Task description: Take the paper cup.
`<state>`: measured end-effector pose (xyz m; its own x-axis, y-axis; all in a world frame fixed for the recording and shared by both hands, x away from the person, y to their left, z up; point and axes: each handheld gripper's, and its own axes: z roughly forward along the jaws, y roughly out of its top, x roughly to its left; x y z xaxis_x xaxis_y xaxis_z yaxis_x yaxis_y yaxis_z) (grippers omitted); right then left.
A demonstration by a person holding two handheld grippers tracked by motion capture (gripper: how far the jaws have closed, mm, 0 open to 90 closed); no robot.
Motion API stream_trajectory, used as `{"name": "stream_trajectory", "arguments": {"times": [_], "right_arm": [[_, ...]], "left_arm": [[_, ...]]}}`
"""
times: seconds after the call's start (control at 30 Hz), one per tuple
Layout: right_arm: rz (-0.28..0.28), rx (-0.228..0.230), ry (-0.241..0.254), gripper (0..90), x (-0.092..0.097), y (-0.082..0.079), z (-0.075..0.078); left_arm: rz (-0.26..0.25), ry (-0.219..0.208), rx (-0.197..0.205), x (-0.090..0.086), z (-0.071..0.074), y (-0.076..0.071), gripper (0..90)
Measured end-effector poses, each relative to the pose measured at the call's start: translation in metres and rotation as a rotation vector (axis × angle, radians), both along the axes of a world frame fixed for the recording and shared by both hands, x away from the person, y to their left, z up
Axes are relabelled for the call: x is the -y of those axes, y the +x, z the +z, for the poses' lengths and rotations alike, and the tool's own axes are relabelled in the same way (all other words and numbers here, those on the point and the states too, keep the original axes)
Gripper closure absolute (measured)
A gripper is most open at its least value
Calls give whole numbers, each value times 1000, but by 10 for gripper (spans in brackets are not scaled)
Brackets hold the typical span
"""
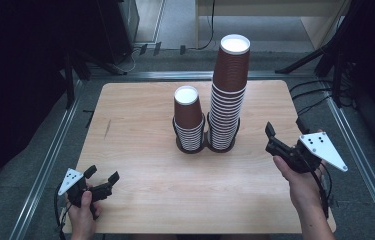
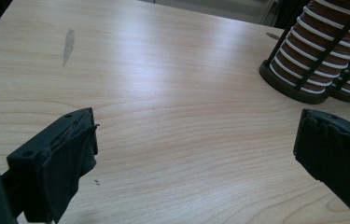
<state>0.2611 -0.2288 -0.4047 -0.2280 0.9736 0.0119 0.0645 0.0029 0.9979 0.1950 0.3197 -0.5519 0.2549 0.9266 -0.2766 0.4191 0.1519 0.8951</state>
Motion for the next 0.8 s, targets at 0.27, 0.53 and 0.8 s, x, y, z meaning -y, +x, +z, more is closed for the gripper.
{"name": "stream_trajectory", "arguments": {"times": [0.27,0.53,0.8], "right_arm": [[24,14,-2,163,-12,6,9],[57,29,0,151,-24,11,19],[76,40,-8,144,-36,18,29]], "left_arm": [[-5,7,-5,0,0,0,0],[-10,7,-6,0,0,1,0],[-12,0,-6,0,0,1,0]]}}
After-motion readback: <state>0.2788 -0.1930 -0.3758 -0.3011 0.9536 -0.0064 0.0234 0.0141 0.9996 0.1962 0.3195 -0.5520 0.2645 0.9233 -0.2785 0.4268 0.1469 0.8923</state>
